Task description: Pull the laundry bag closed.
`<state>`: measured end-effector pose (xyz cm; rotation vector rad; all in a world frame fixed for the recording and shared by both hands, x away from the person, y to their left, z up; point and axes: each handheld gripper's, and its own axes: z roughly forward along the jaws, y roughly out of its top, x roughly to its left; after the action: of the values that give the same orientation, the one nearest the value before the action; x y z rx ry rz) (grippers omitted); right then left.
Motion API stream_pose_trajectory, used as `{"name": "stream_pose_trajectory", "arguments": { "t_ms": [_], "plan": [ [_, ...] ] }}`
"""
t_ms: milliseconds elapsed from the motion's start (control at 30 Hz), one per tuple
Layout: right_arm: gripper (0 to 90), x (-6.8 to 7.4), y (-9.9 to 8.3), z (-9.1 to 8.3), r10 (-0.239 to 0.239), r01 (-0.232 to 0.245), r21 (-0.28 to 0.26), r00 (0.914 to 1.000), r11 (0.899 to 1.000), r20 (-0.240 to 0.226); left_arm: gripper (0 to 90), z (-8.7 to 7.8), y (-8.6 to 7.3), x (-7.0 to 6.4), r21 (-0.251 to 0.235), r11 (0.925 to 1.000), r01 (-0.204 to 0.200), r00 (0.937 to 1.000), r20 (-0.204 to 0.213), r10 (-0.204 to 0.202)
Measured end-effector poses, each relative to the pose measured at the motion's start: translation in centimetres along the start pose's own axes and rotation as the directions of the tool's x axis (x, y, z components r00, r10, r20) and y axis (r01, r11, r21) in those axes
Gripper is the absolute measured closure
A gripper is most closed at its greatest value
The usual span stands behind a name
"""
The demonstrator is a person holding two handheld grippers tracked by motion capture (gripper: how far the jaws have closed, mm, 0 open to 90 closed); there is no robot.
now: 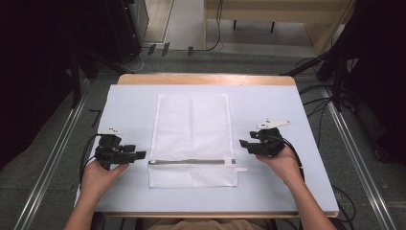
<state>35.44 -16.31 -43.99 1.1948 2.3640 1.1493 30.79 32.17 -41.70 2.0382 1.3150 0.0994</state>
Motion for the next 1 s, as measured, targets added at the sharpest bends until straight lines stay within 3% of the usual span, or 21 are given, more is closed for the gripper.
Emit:
{"name": "stream_pose_trajectory", "arguments": {
  "t_ms": [167,333,500,800,1000],
  "plan": [
    [47.3,-0.3,-0.1,0.2,0.037,-0.036,0.044,0.9987,0.998,-0.035,39.6,-0.2,-0.3,0.2,0.000,1.0000,-0.006,1.0000,0.002,0.006],
    [47.2,-0.3,-0.1,0.1,0.008,-0.007,0.032,0.9998,0.999,-0.020,43.9,-0.5,-0.6,0.8,-0.014,0.9998,0.012,0.9998,0.017,-0.012],
    [49.1,-0.2,-0.2,0.2,-0.018,0.018,0.024,0.9998,1.000,-0.009,46.7,-0.6,-0.8,0.8,-0.027,0.9996,-0.013,0.9999,0.005,0.013],
    [54.6,0.4,-0.1,0.3,0.034,-0.034,0.072,0.9994,0.997,-0.010,49.7,-0.6,-0.9,0.6,-0.045,0.9988,-0.018,0.9986,0.049,0.020],
    [51.3,0.8,-0.2,0.6,0.002,-0.002,0.089,1.0000,0.996,0.001,47.4,-0.5,-0.9,0.8,-0.031,0.9994,-0.017,0.9985,0.051,0.018]
  ]
}}
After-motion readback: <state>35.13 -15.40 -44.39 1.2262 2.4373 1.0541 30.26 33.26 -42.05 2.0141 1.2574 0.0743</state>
